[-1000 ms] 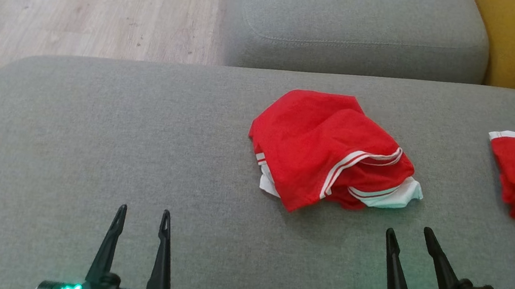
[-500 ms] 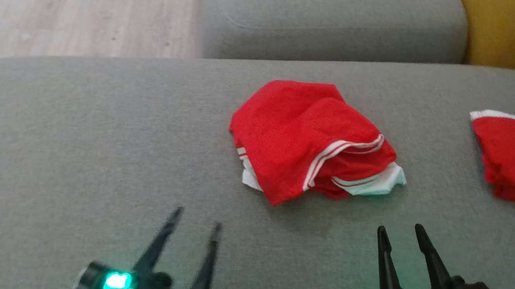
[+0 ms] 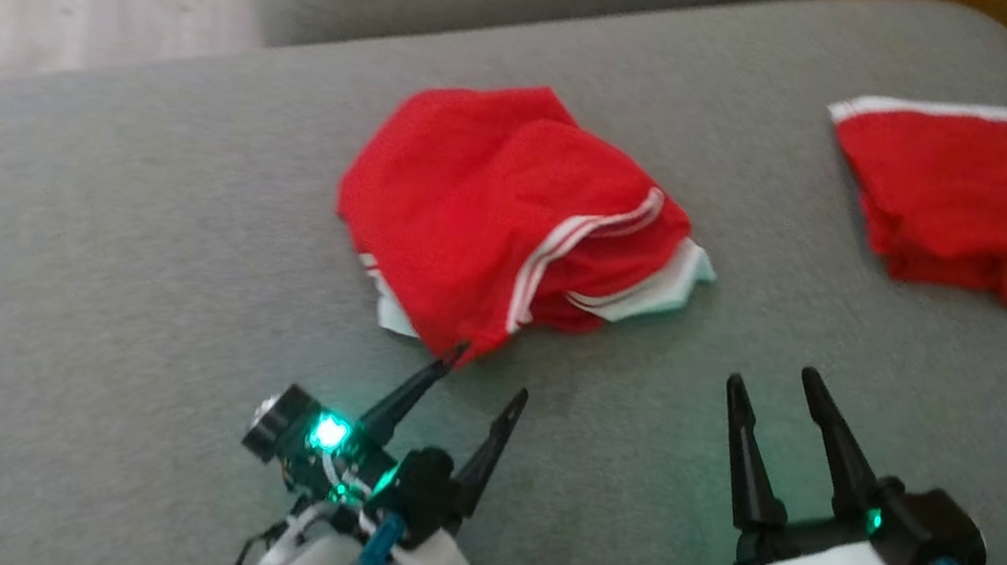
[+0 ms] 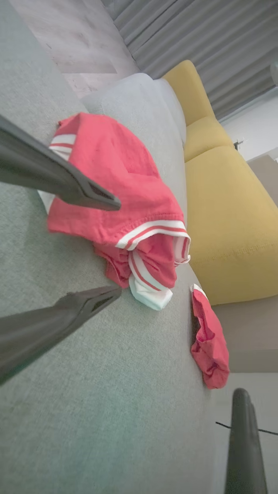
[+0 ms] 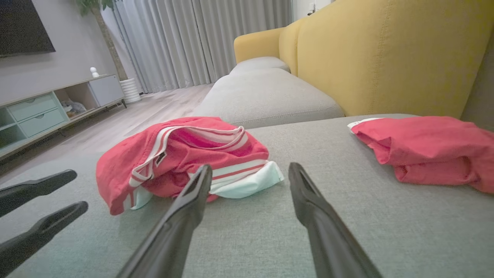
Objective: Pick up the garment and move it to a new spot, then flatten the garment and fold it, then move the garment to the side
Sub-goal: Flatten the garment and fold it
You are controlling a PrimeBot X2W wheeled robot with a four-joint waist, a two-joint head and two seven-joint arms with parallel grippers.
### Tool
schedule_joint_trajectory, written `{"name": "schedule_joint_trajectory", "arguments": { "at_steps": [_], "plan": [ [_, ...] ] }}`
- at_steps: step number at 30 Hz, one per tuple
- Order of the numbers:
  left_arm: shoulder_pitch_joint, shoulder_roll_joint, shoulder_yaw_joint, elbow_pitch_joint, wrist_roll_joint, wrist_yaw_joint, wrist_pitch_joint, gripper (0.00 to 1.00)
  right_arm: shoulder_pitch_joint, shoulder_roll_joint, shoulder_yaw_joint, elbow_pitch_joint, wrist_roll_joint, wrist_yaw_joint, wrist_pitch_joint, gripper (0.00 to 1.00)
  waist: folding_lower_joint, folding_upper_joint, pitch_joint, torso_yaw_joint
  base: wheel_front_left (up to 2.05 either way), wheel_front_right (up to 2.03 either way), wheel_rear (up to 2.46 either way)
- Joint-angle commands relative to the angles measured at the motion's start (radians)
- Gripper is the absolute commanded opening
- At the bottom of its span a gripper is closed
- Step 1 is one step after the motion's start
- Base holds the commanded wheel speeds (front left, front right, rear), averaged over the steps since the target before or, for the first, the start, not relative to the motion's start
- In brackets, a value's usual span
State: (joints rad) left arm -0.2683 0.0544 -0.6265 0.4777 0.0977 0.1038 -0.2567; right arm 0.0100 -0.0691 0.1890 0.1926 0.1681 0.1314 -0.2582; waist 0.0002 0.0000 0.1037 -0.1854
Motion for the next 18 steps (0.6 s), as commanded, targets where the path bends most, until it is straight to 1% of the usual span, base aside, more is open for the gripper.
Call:
{"name": "schedule_joint_trajectory", "arguments": {
  "at_steps": [1, 5, 7, 10, 12, 17, 18],
  "plan": [
    [-0.058, -0.004, 0.017, -0.005, 0.007, 0.012, -0.005, 1.00, -0.042, -0.007, 0.025, -0.033, 0.006, -0.001, -0.004, 1.00, -0.0002, 0.0000, 0.039, -0.050, 0.00, 0.00, 0.00],
    [-0.124, -0.003, 0.005, 0.061, 0.004, 0.033, -0.005, 1.00, -0.057, 0.000, 0.027, -0.033, 0.014, -0.001, -0.004, 1.00, -0.0002, 0.0000, 0.065, -0.093, 0.00, 0.00, 0.00],
    [-0.152, 0.002, 0.007, 0.096, 0.007, 0.052, -0.005, 1.00, -0.061, 0.002, 0.030, -0.033, 0.015, -0.001, -0.004, 1.00, -0.0002, 0.0000, 0.076, -0.111, 0.00, 0.00, 0.00],
    [-0.187, 0.014, 0.014, 0.138, 0.014, 0.094, -0.005, 1.00, -0.065, 0.005, 0.027, -0.034, 0.018, -0.001, -0.004, 1.00, -0.0002, 0.0000, 0.087, -0.132, 0.00, 0.00, 0.00],
    [-0.203, 0.021, 0.016, 0.161, 0.015, 0.116, -0.005, 1.00, -0.068, 0.007, 0.026, -0.033, 0.019, -0.001, -0.004, 1.00, -0.0002, 0.0000, 0.091, -0.140, 0.00, 0.00, 0.00],
    [-0.226, 0.036, 0.012, 0.198, 0.007, 0.142, -0.005, 1.00, -0.068, 0.010, 0.025, -0.033, 0.019, -0.001, -0.004, 1.00, -0.0002, 0.0000, 0.095, -0.151, 0.00, 0.00, 0.00],
    [-0.229, 0.039, 0.011, 0.201, 0.005, 0.146, -0.005, 0.98, -0.069, 0.011, 0.025, -0.033, 0.020, -0.001, -0.004, 1.00, -0.0002, 0.0000, 0.095, -0.151, 0.00, 0.00, 0.00]
  ]
}}
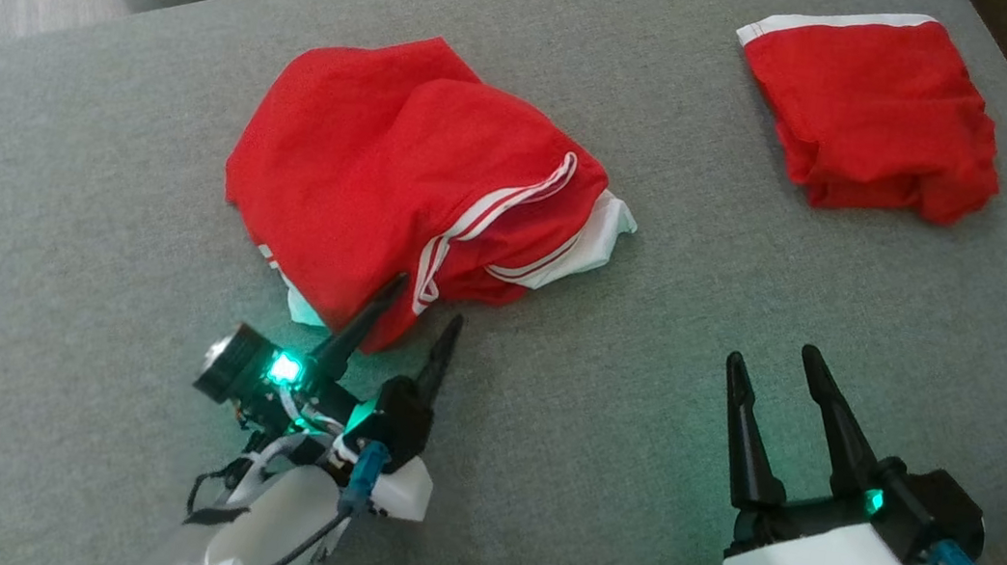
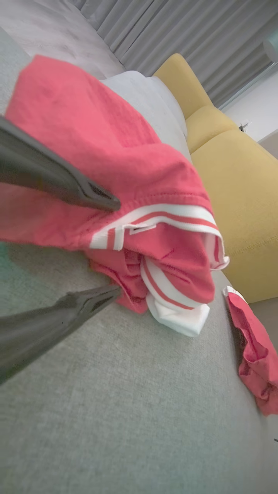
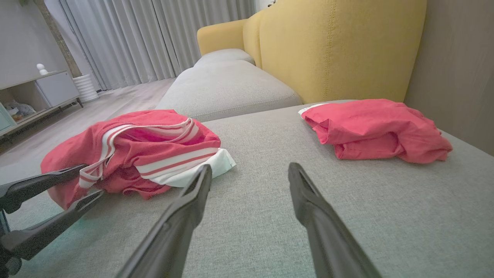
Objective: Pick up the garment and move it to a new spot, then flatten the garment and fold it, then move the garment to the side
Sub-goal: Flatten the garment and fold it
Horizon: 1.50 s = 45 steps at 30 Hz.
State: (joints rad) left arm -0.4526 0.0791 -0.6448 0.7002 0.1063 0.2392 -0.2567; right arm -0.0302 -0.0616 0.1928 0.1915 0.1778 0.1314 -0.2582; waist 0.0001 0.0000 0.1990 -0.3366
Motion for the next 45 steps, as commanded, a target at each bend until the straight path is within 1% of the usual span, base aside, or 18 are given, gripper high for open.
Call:
{"name": "schedule_joint_trajectory", "arguments": {
  "at_steps": [1, 2, 3, 4, 9, 13, 14, 17, 22, 23, 26, 29, 31, 33, 38, 39, 41, 45],
  "plan": [
    [-0.048, 0.017, 0.028, -0.019, -0.005, 0.016, -0.005, 0.52, -0.029, 0.004, 0.021, -0.031, 0.010, -0.001, -0.004, 1.00, -0.0001, 0.0000, -0.001, 0.000, 0.00, 0.00, 0.00],
    [-0.051, 0.020, 0.026, -0.017, -0.007, 0.019, -0.005, 0.42, -0.029, 0.005, 0.022, -0.031, 0.011, -0.001, -0.004, 1.00, -0.0001, 0.0000, -0.002, 0.000, 0.00, 0.00, 0.00],
    [-0.053, 0.022, 0.024, -0.015, -0.009, 0.021, -0.005, 0.09, -0.029, 0.005, 0.023, -0.030, 0.011, -0.001, -0.004, 1.00, -0.0001, 0.0000, -0.003, 0.000, 0.00, 0.00, 0.00],
    [-0.054, 0.024, 0.021, -0.013, -0.012, 0.022, -0.005, 0.00, -0.028, 0.006, 0.025, -0.029, 0.011, -0.001, -0.004, 1.00, -0.0001, 0.0000, -0.006, 0.000, 0.00, 0.00, 0.00],
    [-0.058, 0.033, 0.007, -0.015, -0.029, 0.016, -0.005, 0.00, -0.025, 0.007, 0.033, -0.024, 0.012, -0.001, -0.004, 1.00, -0.0001, 0.0000, -0.020, -0.005, 0.00, 0.00, 0.00],
    [-0.054, 0.027, -0.001, -0.067, -0.068, -0.017, -0.005, 0.00, -0.020, 0.008, 0.035, -0.019, 0.012, -0.001, -0.004, 1.00, -0.0001, 0.0000, -0.036, -0.013, 0.00, 0.00, 0.00],
    [-0.053, 0.024, -0.003, -0.085, -0.080, -0.031, -0.005, 0.00, -0.018, 0.008, 0.036, -0.017, 0.011, -0.001, -0.004, 1.00, -0.0001, 0.0000, -0.041, -0.016, 0.00, 0.00, 0.00],
    [-0.072, 0.007, -0.001, -0.157, -0.149, -0.112, -0.005, 0.00, -0.014, 0.009, 0.043, -0.013, 0.011, -0.001, -0.004, 1.00, -0.0001, 0.0000, -0.063, -0.034, 0.00, 0.00, 0.00],
    [-0.177, -0.018, 0.012, -0.191, -0.254, -0.239, -0.005, 0.00, -0.006, 0.009, 0.063, -0.006, 0.009, -0.001, -0.004, 1.00, -0.0001, 0.0000, -0.096, -0.062, 0.00, 0.00, 0.00],
    [-0.177, -0.018, 0.012, -0.191, -0.254, -0.239, -0.005, 0.00, -0.006, 0.009, 0.063, -0.006, 0.009, -0.001, -0.004, 1.00, -0.0001, 0.0000, -0.096, -0.062, 0.00, 0.00, 0.00],
    [-0.294, -0.026, 0.023, -0.193, -0.317, -0.292, -0.005, 0.00, 0.001, 0.010, 0.069, -0.002, 0.010, -0.001, -0.004, 1.00, -0.0001, 0.0000, -0.109, -0.073, 0.00, 0.00, 0.00],
    [-0.435, -0.028, 0.027, -0.194, -0.378, -0.322, 0.002, 0.00, 0.010, 0.010, 0.073, -0.001, 0.013, -0.001, -0.004, 1.00, -0.0001, 0.0000, -0.123, -0.079, 0.00, 0.00, 0.00],
    [-0.537, -0.028, 0.032, -0.204, -0.414, -0.329, 0.004, 0.00, 0.018, 0.011, 0.073, -0.004, 0.015, -0.001, -0.004, 1.00, -0.0001, 0.0000, -0.129, -0.074, 0.00, 0.00, 0.00],
    [-0.636, -0.028, 0.052, -0.206, -0.439, -0.324, 0.004, 0.00, 0.026, 0.011, 0.077, -0.004, 0.017, -0.001, -0.004, 1.00, -0.0001, 0.0000, -0.139, -0.063, 0.00, 0.00, 0.00],
    [-0.808, -0.028, 0.141, -0.190, -0.500, -0.257, 0.001, 0.00, 0.045, 0.011, 0.075, -0.002, 0.010, -0.001, -0.004, 1.00, -0.0001, 0.0000, -0.148, 0.002, 0.00, 0.00, 0.00],
    [-0.810, -0.021, 0.172, -0.169, -0.519, -0.233, 0.005, 0.00, 0.044, 0.011, 0.071, -0.005, 0.009, -0.001, -0.004, 1.00, -0.0001, 0.0000, -0.145, 0.033, 0.00, 0.00, 0.00],
    [-0.751, 0.000, 0.188, -0.153, -0.536, -0.218, 0.010, 0.00, 0.043, 0.011, 0.064, -0.008, 0.007, -0.001, -0.004, 1.00, -0.0001, 0.0000, -0.141, 0.064, 0.00, 0.00, 0.00],
    [-0.530, 0.065, 0.217, -0.142, -0.567, -0.189, 0.005, 0.00, 0.035, 0.011, 0.051, -0.007, -0.001, -0.001, -0.004, 1.00, -0.0001, 0.0000, -0.108, 0.126, 0.00, 0.00, 0.00]
  ]
}}
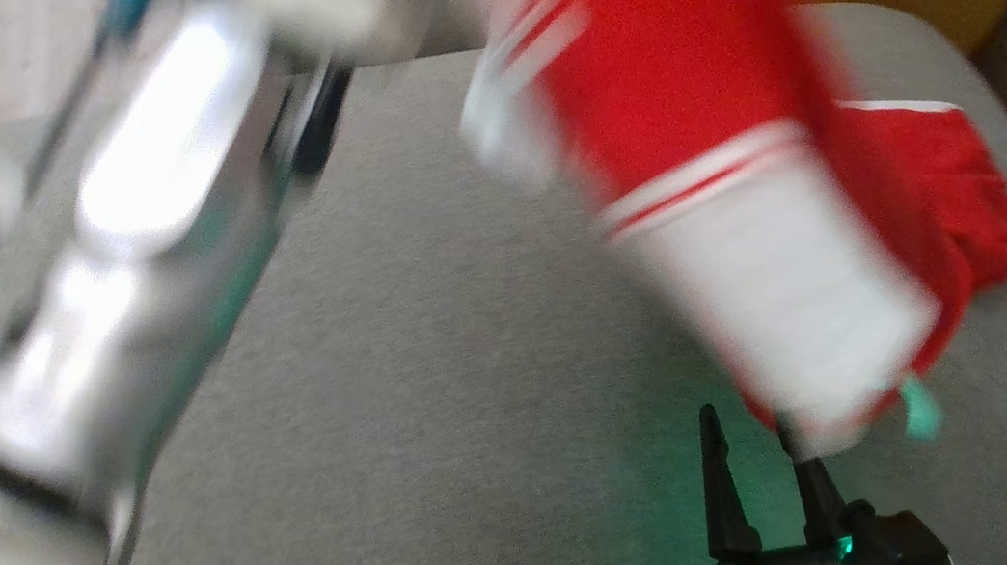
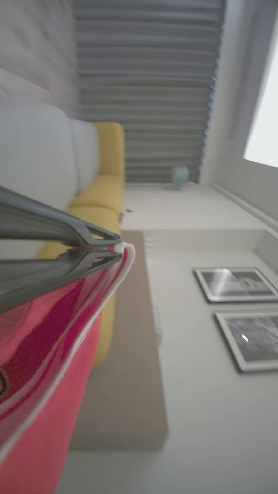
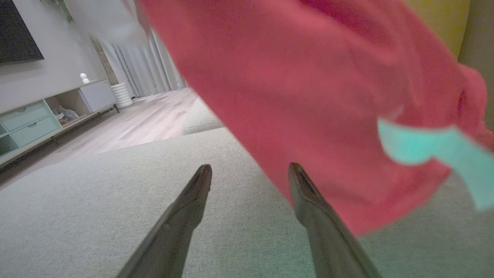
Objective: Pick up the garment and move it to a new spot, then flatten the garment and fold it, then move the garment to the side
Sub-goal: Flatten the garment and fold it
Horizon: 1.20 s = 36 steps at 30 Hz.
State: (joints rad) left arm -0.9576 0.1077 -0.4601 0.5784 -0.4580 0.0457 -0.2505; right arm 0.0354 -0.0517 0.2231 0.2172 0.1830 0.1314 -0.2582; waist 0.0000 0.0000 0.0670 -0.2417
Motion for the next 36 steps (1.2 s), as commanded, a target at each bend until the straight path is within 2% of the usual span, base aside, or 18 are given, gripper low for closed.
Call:
{"name": "schedule_joint_trajectory", "arguments": {
  "at_steps": [1, 3, 4, 5, 7, 12, 18, 22, 28, 33, 36],
  "plan": [
    [0.034, 0.057, 0.040, -0.016, -0.006, 0.008, -0.004, 0.00, -0.035, -0.001, 0.019, -0.032, -0.007, -0.001, -0.004, 1.00, 0.0000, 0.0000, 0.034, 0.042, 0.00, 0.00, 0.00],
    [0.136, 0.083, 0.064, -0.010, -0.019, 0.007, -0.008, 0.00, -0.044, -0.008, 0.012, -0.030, -0.009, -0.001, -0.004, 1.00, 0.0000, 0.0000, 0.058, 0.066, 0.00, 0.00, 0.00],
    [0.176, 0.094, 0.082, -0.003, -0.025, 0.010, -0.010, 0.19, -0.050, -0.012, 0.009, -0.029, -0.009, -0.001, -0.004, 1.00, 0.0000, 0.0000, 0.071, 0.076, 0.00, 0.00, 0.00],
    [0.204, 0.103, 0.101, -0.007, -0.019, 0.013, -0.010, 0.44, -0.056, -0.017, 0.006, -0.028, -0.010, -0.001, -0.004, 1.00, 0.0000, 0.0000, 0.084, 0.088, 0.00, 0.00, 0.00],
    [0.250, 0.114, 0.150, -0.027, 0.003, 0.026, -0.011, 1.00, -0.070, -0.025, 0.008, -0.022, -0.010, -0.001, -0.004, 1.00, 0.0000, 0.0000, 0.105, 0.102, 0.00, 0.00, 0.00],
    [0.314, 0.099, 0.240, -0.102, 0.096, 0.037, -0.011, 1.00, -0.095, -0.039, 0.007, -0.019, -0.007, -0.001, -0.004, 1.00, 0.0000, 0.0000, 0.138, 0.127, 0.00, 0.00, 0.00],
    [0.433, 0.054, 0.239, -0.287, 0.256, 0.046, -0.011, 1.00, -0.100, -0.035, 0.008, -0.018, -0.005, -0.001, -0.004, 1.00, 0.0000, 0.0000, 0.151, 0.142, 0.00, 0.00, 0.00],
    [0.530, 0.031, 0.187, -0.389, 0.328, 0.025, -0.011, 1.00, -0.099, -0.030, 0.004, -0.021, -0.004, -0.001, -0.004, 1.00, 0.0000, 0.0000, 0.157, 0.146, 0.00, 0.00, 0.00],
    [0.710, 0.014, 0.021, -0.484, 0.436, -0.028, -0.011, 1.00, -0.093, -0.025, -0.004, -0.023, -0.001, -0.001, -0.004, 1.00, 0.0000, 0.0000, 0.150, 0.148, 0.00, 0.00, 0.00],
    [0.790, 0.032, -0.085, -0.413, 0.474, -0.074, -0.011, 1.00, -0.092, -0.028, -0.013, -0.028, -0.001, -0.001, -0.004, 1.00, 0.0000, 0.0000, 0.151, 0.149, 0.00, 0.00, 0.00],
    [0.801, 0.039, -0.120, -0.329, 0.496, -0.075, -0.011, 1.00, -0.090, -0.029, -0.014, -0.029, -0.004, -0.001, -0.004, 1.00, 0.0000, 0.0000, 0.152, 0.150, 0.00, 0.00, 0.00]
  ]
}}
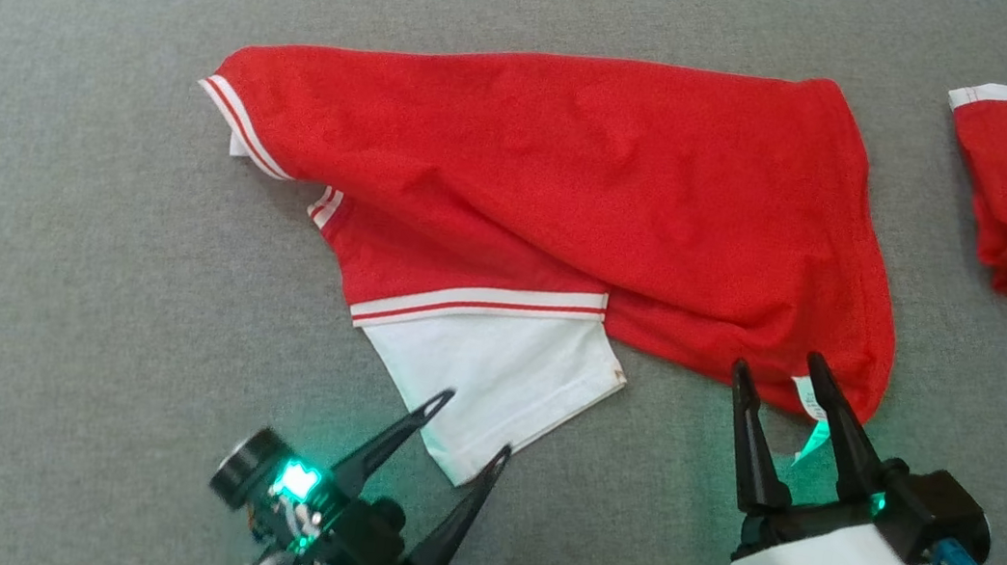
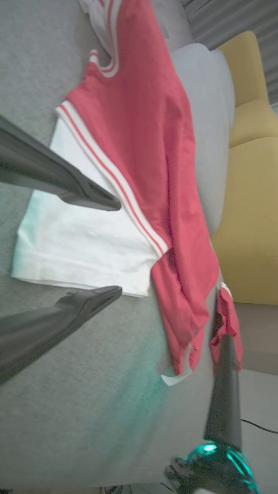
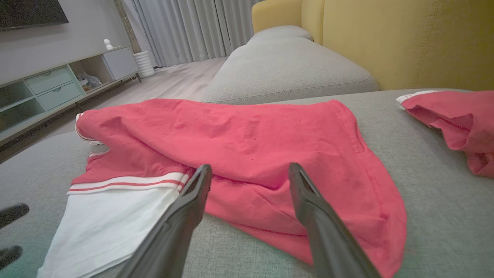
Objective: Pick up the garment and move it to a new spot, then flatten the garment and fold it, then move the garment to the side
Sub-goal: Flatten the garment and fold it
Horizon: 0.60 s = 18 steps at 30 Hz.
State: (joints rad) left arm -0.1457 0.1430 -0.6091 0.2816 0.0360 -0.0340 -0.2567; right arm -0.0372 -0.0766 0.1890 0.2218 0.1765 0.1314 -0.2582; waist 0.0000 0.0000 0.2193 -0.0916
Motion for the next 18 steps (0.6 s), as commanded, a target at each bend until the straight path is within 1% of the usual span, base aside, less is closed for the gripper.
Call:
{"name": "schedule_joint_trajectory", "arguments": {
  "at_steps": [1, 5, 8, 15, 16, 17, 18],
  "plan": [
    [-0.007, 0.001, 0.025, -0.007, -0.001, 0.006, -0.005, 1.00, -0.016, -0.004, 0.020, -0.034, 0.002, -0.001, -0.004, 1.00, 0.0000, 0.0000, 0.000, -0.001, 0.00, 0.00, 0.00],
    [-0.006, -0.001, 0.007, 0.081, 0.003, 0.007, -0.005, 1.00, -0.014, -0.003, 0.021, -0.032, 0.003, -0.001, -0.004, 1.00, 0.0000, 0.0000, -0.001, -0.002, 0.00, 0.00, 0.00],
    [-0.020, -0.007, -0.007, 0.121, -0.002, -0.006, -0.005, 1.00, -0.012, -0.003, 0.019, -0.032, 0.004, -0.001, -0.004, 1.00, 0.0000, 0.0000, 0.000, -0.002, 0.00, 0.00, 0.00],
    [-0.072, -0.020, -0.023, 0.245, -0.010, -0.023, -0.005, 1.00, -0.017, -0.008, 0.024, -0.034, 0.006, -0.001, -0.004, 1.00, 0.0000, 0.0000, 0.011, -0.007, 0.00, 0.00, 0.00],
    [-0.082, -0.023, -0.024, 0.258, -0.010, -0.021, -0.005, 0.91, -0.018, -0.009, 0.023, -0.034, 0.006, -0.001, -0.004, 1.00, 0.0000, 0.0000, 0.014, -0.007, 0.00, 0.00, 0.00],
    [-0.090, -0.027, -0.026, 0.270, -0.011, -0.021, -0.005, 0.63, -0.019, -0.010, 0.023, -0.035, 0.006, -0.001, -0.004, 1.00, 0.0000, 0.0000, 0.017, -0.008, 0.00, 0.00, 0.00],
    [-0.098, -0.030, -0.028, 0.282, -0.012, -0.022, -0.005, 0.47, -0.019, -0.011, 0.022, -0.035, 0.006, -0.001, -0.004, 1.00, 0.0000, 0.0000, 0.019, -0.007, 0.00, 0.00, 0.00]
  ]
}}
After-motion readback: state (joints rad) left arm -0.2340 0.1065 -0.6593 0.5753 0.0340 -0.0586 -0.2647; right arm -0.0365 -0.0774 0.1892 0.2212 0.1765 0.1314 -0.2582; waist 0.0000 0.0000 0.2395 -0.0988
